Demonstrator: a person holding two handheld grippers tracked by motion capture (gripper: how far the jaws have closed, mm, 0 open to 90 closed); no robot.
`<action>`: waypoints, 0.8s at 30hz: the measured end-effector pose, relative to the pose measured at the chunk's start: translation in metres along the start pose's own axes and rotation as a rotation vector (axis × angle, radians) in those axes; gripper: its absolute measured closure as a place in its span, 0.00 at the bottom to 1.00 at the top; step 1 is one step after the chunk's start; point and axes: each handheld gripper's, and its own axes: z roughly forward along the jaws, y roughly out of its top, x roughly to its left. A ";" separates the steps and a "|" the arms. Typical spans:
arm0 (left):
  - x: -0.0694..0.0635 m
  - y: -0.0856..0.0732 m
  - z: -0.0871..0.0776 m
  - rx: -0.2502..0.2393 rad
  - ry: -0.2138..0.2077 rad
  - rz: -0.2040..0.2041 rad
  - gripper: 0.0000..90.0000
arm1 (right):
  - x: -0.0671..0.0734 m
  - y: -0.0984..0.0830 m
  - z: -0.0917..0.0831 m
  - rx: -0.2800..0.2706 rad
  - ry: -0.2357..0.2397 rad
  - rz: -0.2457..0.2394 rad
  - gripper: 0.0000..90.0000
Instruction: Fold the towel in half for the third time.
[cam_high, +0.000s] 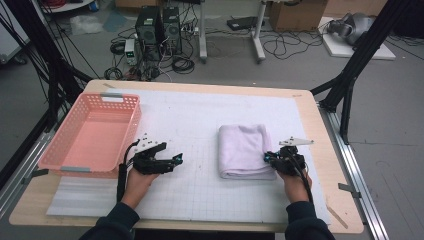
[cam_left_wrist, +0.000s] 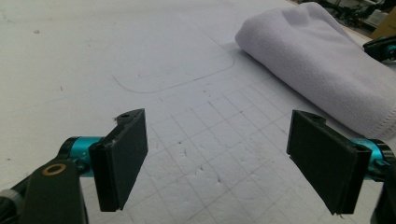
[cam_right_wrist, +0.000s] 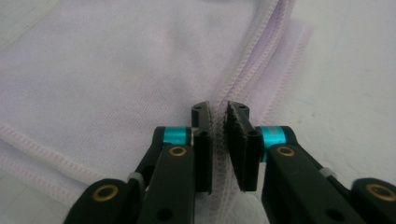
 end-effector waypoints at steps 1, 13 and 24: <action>0.000 0.000 0.000 0.001 0.001 0.000 0.23 | 0.001 0.000 -0.004 -0.005 -0.005 0.002 0.92; -0.001 0.000 0.001 0.000 0.005 -0.004 0.23 | 0.002 -0.012 -0.020 -0.048 -0.074 0.000 0.62; 0.000 0.004 -0.006 -0.080 -0.034 -0.017 0.17 | -0.006 -0.006 0.000 -0.042 -0.139 -0.101 0.55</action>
